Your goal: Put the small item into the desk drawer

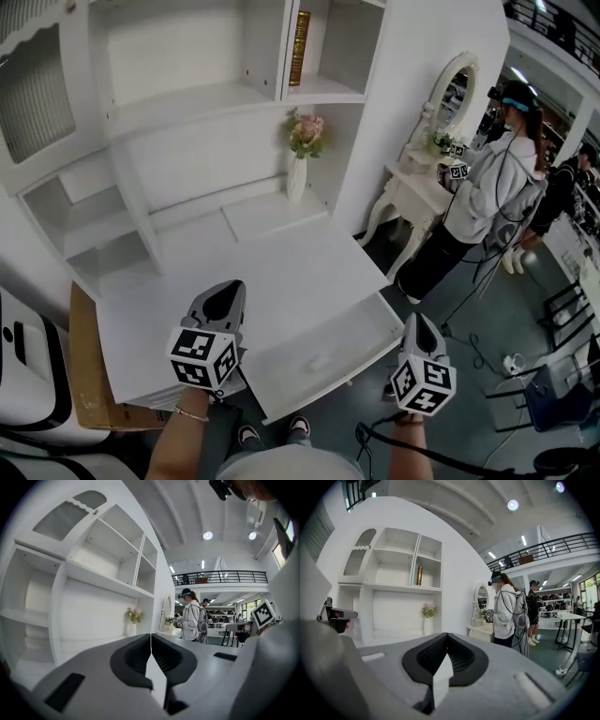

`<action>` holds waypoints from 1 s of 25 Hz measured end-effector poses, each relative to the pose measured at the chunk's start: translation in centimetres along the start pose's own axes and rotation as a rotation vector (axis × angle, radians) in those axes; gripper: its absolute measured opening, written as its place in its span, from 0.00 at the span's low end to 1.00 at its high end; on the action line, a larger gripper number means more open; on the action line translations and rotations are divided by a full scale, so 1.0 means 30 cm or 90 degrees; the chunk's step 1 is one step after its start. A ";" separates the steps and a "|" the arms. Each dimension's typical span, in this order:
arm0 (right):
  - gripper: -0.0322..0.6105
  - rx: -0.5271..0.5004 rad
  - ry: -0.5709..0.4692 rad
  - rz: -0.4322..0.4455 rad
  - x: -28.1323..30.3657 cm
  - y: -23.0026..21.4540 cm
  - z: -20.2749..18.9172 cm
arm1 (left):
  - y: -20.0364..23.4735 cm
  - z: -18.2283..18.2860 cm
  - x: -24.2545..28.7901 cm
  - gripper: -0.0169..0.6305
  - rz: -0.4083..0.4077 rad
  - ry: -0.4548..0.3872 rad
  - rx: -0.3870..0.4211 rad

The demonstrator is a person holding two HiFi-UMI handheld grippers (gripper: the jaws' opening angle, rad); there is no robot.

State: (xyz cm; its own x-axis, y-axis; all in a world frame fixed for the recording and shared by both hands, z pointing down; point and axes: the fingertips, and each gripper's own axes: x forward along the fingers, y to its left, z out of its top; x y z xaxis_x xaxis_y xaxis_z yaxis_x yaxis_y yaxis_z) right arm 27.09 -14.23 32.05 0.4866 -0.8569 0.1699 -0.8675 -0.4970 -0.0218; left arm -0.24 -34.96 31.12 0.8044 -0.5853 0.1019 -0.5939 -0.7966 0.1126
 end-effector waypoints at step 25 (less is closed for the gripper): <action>0.06 0.072 -0.005 -0.026 -0.025 -0.054 -0.016 | -0.034 0.003 0.048 0.04 0.000 0.014 0.019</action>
State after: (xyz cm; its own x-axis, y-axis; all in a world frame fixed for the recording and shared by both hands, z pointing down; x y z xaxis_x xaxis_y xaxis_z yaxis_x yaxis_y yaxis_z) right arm 28.10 -12.71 32.41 0.5231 -0.8361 0.1652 -0.8297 -0.5439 -0.1255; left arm 1.54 -35.01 31.06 0.8038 -0.5820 0.1231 -0.5928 -0.8011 0.0830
